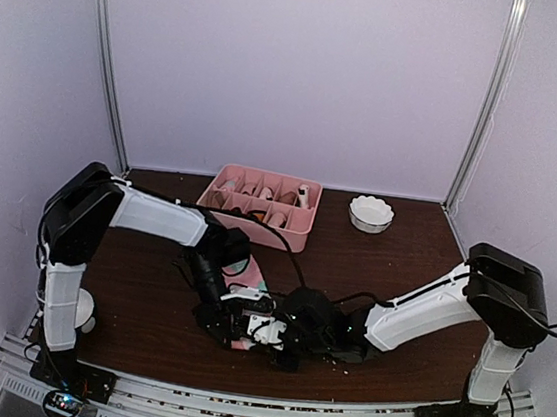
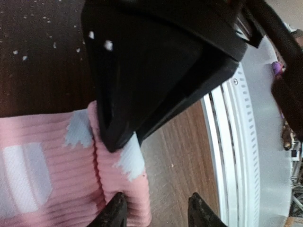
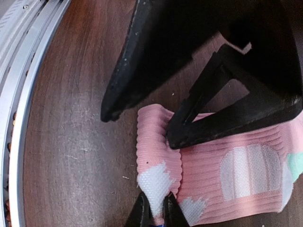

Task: Roll the socks
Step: Roll the sock at the center of the board.

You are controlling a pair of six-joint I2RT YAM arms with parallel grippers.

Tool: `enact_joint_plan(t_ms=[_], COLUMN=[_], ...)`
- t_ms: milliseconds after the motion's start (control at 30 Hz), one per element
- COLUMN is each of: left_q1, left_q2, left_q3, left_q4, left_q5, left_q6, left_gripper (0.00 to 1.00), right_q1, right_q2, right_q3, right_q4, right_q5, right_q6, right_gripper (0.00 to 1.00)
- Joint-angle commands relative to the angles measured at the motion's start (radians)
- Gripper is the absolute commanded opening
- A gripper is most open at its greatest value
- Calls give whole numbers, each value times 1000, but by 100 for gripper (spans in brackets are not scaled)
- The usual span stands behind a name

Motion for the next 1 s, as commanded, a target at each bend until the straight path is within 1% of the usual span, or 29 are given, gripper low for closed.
enact_joint_plan(t_ms=[0,33,100,300,500,600,733,867,967], left_q1=[35,39,41,55,55,56,36,-33,-70], left_q2=[-181,-242,-312,-463,-571,-581,-573,-535,-498], left_q3=[-166,-207,-272,-387,-463,-475,-480,-477,-463], left_q4=[288,334,396,469,549,556,538,546,549], left_q5=[-68,-77,-96,-91,-139,-139,-145,-246,-316], left_q6=[-37,-41,-42,-24,-13,0,44,72,81], left_gripper=[48,49,50,50,49,47,44,40,38], right_q1=[-8,-9,-11,-23,-69,-96,-144,-188,-196], right_q2=[64,69,66,60,150,196,238,268,274], right_q3=[8,14,21,59,139,168,140,77,62], right_q4=[-208,-225,-254,-328,-401,-409,-343,-208,-182], right_q5=[-162,-172,-191,-245,-318,-361,-420,-517,-540], right_q6=[106,117,138,244,413,508,646,792,858], right_gripper=[0,0,0,0,0,0,0,0,0])
